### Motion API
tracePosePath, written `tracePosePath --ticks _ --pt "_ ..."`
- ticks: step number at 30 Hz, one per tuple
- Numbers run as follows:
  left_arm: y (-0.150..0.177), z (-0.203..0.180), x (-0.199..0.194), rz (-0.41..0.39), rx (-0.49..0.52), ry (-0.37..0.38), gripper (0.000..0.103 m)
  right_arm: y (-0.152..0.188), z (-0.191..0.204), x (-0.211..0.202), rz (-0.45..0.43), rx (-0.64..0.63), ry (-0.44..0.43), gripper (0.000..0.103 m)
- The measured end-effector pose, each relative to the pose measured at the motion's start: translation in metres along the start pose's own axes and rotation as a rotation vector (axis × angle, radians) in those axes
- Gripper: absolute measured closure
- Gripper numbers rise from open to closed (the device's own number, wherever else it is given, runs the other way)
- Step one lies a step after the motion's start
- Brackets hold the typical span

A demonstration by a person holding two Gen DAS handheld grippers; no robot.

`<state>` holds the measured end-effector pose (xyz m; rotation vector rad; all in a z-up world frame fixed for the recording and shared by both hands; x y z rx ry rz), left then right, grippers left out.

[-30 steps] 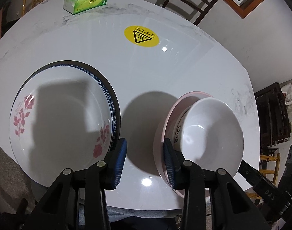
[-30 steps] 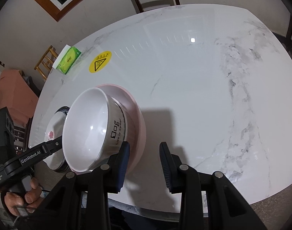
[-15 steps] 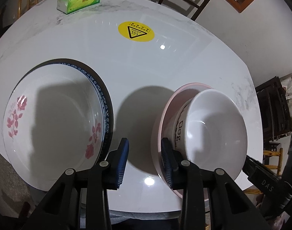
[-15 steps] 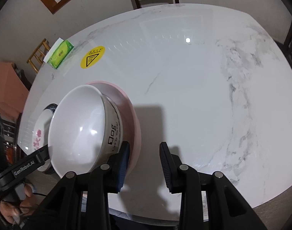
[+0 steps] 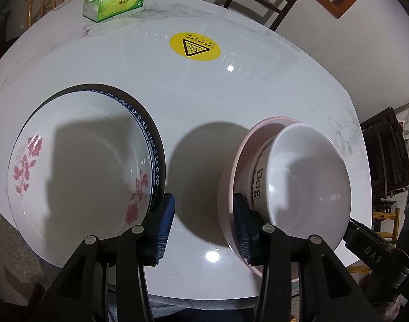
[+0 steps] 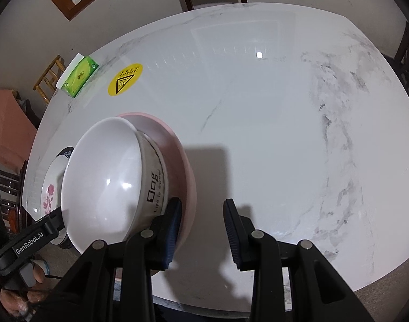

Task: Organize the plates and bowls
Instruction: 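Grasp the rim of the pink bowl with both tools, then carry the pink bowl with nested white bowls onto the floral plate stack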

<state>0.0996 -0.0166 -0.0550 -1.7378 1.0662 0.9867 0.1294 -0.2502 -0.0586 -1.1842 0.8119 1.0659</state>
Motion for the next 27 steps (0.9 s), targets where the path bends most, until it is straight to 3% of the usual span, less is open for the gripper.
tracePosePath --ticks 15,20,23,27 --pt "0.001 -0.009 -0.002 -0.051 0.063 -0.048 0.064 0.009 -0.006 -0.004 -0.064 0.061 -0.021 0.07" --pt "0.0 -0.008 -0.002 -0.049 0.059 -0.036 0.066 0.01 -0.006 -0.005 -0.08 0.081 -0.052 0.08" --pt "-0.001 -0.007 -0.001 -0.036 0.047 0.002 0.077 0.012 -0.004 -0.006 -0.098 0.089 -0.069 0.088" --pt "0.0 -0.013 -0.003 -0.048 0.064 0.008 0.088 0.013 -0.003 -0.006 -0.113 0.1 -0.085 0.09"
Point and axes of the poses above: each gripper's, at about its wrist camera, not at the fingertips, and x roughly the way its jaws point, z to its left, y to its underside, the point moved 1 cm from there along x, roughly the way its jaws point, and after that the axes turned 6 degrees about -x, right-handed, at the moved point
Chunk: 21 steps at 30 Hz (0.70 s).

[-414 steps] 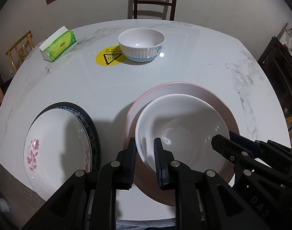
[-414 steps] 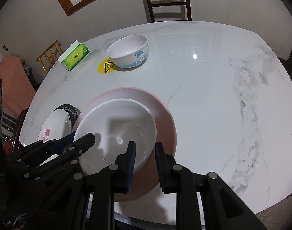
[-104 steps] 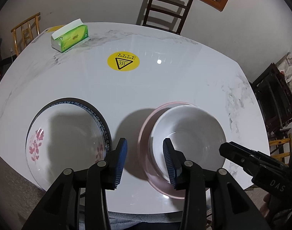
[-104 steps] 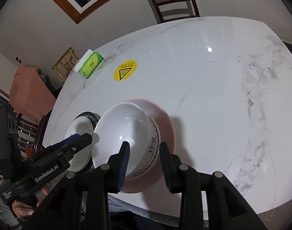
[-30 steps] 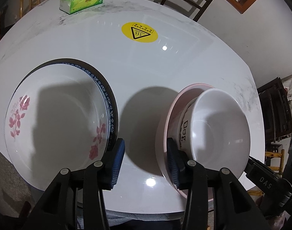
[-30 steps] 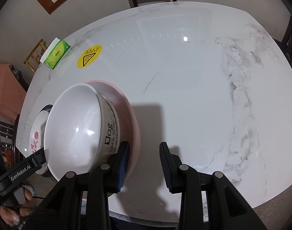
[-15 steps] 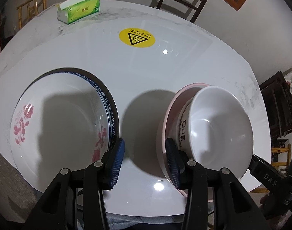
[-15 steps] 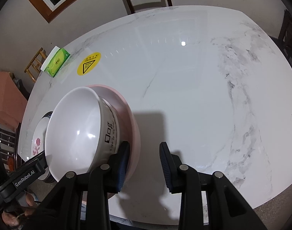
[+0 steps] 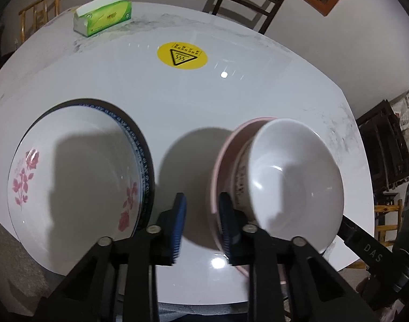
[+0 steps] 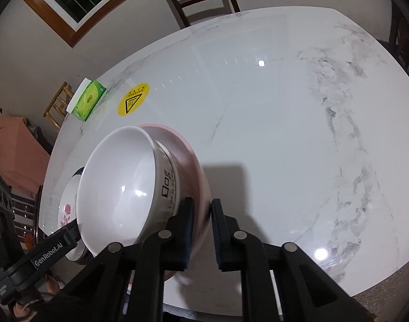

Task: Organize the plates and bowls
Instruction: 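Carry the pink bowl with nested white bowls onto the floral plate stack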

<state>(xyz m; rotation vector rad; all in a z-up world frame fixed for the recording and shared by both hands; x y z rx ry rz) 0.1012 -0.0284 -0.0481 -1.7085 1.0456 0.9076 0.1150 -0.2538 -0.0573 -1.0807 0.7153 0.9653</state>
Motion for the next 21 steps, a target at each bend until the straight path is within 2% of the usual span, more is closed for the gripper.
tracePosePath --ticks 2,5,21 --pt "0.0013 -0.0061 -0.0007 -0.011 0.023 -0.009 0.097 -0.0003 0.0003 0.0007 -0.003 0.003 -0.001 0.09" --pt "0.0021 -0.0103 -0.001 -0.022 0.031 -0.029 0.097 -0.0001 -0.0013 0.0009 -0.007 0.018 -0.009 0.089" --pt "0.0013 -0.0107 -0.0016 -0.022 0.021 -0.035 0.098 -0.0021 0.001 0.0018 0.008 0.023 0.008 0.09"
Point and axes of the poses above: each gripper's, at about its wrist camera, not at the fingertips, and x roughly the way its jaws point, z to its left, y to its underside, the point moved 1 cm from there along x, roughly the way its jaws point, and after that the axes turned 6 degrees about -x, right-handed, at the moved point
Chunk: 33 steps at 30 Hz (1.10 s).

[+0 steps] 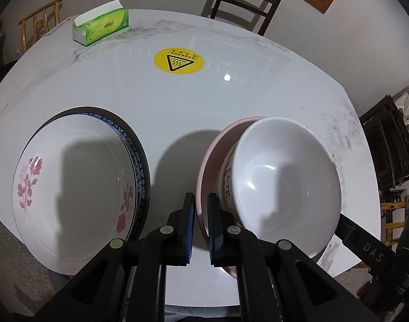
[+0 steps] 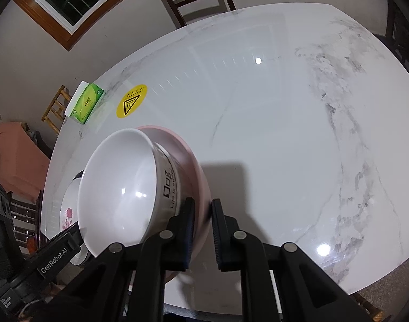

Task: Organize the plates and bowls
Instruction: 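Carry the pink bowl with nested white bowls onto the floral plate stack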

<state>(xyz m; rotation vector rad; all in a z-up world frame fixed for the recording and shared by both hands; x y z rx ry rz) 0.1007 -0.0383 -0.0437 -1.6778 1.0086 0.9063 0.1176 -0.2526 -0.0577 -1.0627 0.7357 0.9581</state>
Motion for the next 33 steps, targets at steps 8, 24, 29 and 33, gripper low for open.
tracePosePath --ticks 8,24,29,33 --pt "-0.004 0.004 -0.003 -0.006 -0.003 -0.004 0.098 0.0 0.007 0.005 0.019 -0.004 -0.001 0.09" --pt "-0.012 0.019 -0.017 -0.034 -0.019 -0.004 0.098 -0.007 0.029 0.002 0.017 -0.044 -0.006 0.09" --pt "-0.016 0.026 -0.027 -0.052 -0.031 -0.002 0.098 -0.012 0.043 -0.004 0.009 -0.073 -0.012 0.09" --pt "-0.019 0.036 -0.037 -0.07 -0.045 -0.002 0.098 -0.014 0.058 -0.009 0.001 -0.099 -0.02 0.09"
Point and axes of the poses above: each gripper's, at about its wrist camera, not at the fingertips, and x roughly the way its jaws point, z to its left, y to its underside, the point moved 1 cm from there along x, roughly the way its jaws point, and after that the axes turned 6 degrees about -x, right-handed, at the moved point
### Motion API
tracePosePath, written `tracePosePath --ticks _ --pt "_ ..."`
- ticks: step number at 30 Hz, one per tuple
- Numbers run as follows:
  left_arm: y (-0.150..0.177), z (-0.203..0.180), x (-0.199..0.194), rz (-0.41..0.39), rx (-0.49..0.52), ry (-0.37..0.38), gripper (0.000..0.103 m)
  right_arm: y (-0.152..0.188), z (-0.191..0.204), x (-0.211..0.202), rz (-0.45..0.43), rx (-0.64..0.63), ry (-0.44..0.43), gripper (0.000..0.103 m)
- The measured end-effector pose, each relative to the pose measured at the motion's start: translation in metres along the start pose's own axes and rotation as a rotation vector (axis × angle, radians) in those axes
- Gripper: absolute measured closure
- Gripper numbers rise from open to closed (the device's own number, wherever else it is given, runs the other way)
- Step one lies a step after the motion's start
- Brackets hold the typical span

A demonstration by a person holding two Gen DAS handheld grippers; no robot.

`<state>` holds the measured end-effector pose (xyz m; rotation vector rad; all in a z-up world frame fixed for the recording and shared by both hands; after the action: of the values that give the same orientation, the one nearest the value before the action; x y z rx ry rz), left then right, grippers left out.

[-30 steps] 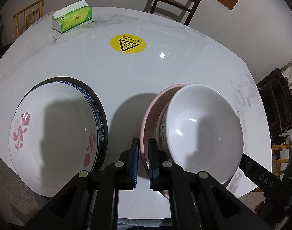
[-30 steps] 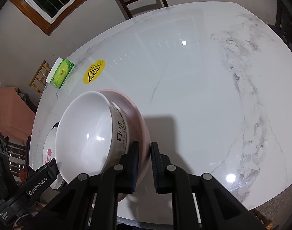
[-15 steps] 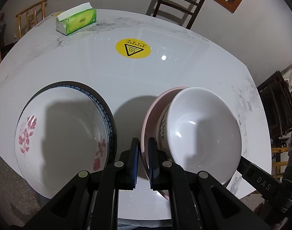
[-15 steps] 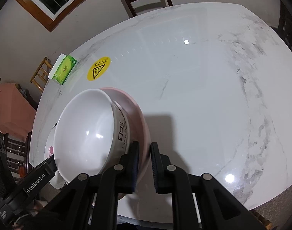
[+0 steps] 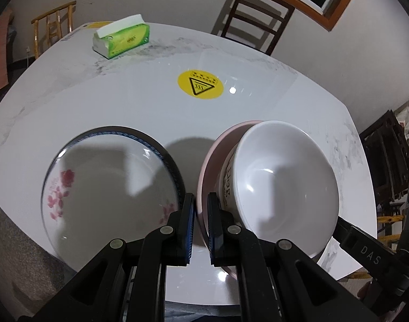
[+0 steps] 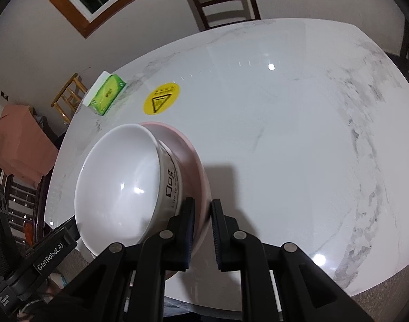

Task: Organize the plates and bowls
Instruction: 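Carry the pink bowl with nested white bowls onto the floral plate stack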

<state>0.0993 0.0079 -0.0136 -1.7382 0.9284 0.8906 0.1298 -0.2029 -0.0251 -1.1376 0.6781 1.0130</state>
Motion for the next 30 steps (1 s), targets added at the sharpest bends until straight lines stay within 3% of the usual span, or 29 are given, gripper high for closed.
tracePosePath --ticks 19,30 --pt "-0.018 0.085 -0.056 -0.103 -0.109 -0.069 0.098 -0.009 0.105 0.01 0.022 -0.158 -0.083 0.09" --pt "-0.014 0.131 -0.056 -0.094 -0.173 -0.102 0.098 0.001 0.141 0.038 0.079 -0.201 -0.091 0.09"
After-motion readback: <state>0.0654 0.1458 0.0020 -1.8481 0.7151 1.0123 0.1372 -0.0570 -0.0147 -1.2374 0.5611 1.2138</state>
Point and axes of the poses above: each gripper's, at about its wrist camera, not at the fingertips, and x roughly the way its jaws point, z to its left, y to its underside, the point moved 1 cm from there along x, roughly the way its jaws point, and after that the axes turned 6 degrees about -x, right-handed, at the moved point
